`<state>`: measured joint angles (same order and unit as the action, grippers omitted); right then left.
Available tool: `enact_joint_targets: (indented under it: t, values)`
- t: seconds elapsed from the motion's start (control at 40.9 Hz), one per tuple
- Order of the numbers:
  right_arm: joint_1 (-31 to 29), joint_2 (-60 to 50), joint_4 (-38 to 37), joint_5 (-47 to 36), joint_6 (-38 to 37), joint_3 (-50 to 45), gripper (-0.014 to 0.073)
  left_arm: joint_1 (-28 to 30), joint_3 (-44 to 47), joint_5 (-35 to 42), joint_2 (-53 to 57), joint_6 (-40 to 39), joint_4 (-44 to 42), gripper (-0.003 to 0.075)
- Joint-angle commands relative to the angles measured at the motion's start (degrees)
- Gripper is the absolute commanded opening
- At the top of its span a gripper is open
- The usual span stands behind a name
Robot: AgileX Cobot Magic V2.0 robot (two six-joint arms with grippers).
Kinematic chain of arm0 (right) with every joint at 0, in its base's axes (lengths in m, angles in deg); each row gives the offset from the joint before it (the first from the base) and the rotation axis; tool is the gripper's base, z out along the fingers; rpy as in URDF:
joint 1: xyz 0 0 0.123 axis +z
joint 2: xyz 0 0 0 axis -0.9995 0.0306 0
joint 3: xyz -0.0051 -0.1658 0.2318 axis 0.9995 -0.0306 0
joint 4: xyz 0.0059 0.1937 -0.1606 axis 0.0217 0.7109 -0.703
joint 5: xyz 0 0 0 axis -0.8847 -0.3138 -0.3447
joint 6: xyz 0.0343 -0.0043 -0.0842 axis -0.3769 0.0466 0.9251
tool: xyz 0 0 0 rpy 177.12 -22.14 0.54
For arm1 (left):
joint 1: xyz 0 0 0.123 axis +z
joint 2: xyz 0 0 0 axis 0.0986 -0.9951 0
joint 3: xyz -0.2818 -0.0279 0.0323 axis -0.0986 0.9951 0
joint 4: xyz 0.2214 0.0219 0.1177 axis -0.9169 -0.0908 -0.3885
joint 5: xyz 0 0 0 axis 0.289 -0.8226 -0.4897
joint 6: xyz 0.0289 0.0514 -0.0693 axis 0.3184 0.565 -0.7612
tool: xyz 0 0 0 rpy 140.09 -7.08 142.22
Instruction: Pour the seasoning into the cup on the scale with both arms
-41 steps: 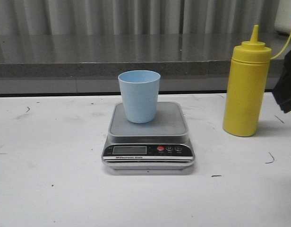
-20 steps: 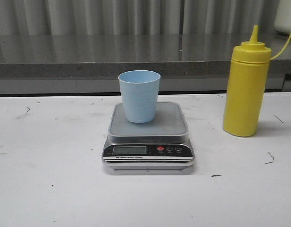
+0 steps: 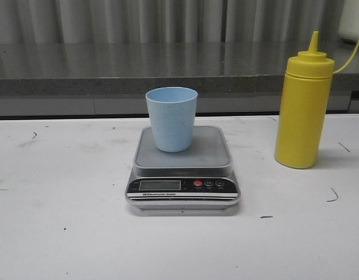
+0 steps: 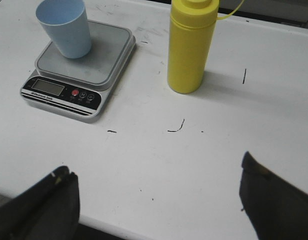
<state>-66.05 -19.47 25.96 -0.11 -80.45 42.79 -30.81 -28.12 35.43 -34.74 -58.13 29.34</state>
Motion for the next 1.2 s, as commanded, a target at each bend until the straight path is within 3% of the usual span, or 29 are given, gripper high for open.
enact_joint_targets:
  t: [0.0, 0.122, 0.196, 0.318, 0.416, 0.563, 1.174]
  values:
    - [0.1, 0.2, -0.9, -3.6, 0.8, 1.7, 0.0663, 0.2, -1.3, 5.1, -0.1, -0.5, -0.1, 0.0356]
    - [0.1, 0.2, -1.0, -4.2, 0.8, 1.7, 0.0647, 0.2, -1.3, 5.4, -0.1, -0.5, 0.2, 0.0356]
    - [0.1, 0.2, -1.0, -4.3, 0.8, 1.7, 0.0578, 0.2, -1.3, 5.1, -0.1, -0.5, 0.2, 0.0355]
    - [0.1, 0.2, -1.0, -4.2, 0.8, 1.7, 0.0325, 0.2, -1.3, 5.0, -0.1, -0.5, 0.2, 0.0271]
    - [0.1, 0.2, -1.0, -4.2, 0.8, 1.7, 0.0124, 0.2, -1.3, 5.2, -0.1, 0.1, 0.2, 0.0122]
    - [0.1, 0.2, -1.0, -4.2, 0.8, 1.7, -0.0076, 0.2, -1.3, 5.3, -0.1, 4.3, 0.2, -0.0019]
    - [0.1, 0.2, -1.0, -3.4, 0.8, 1.7, -0.0068, 0.0, -0.9, 6.1, 0.6, 4.3, 0.5, -0.0020]
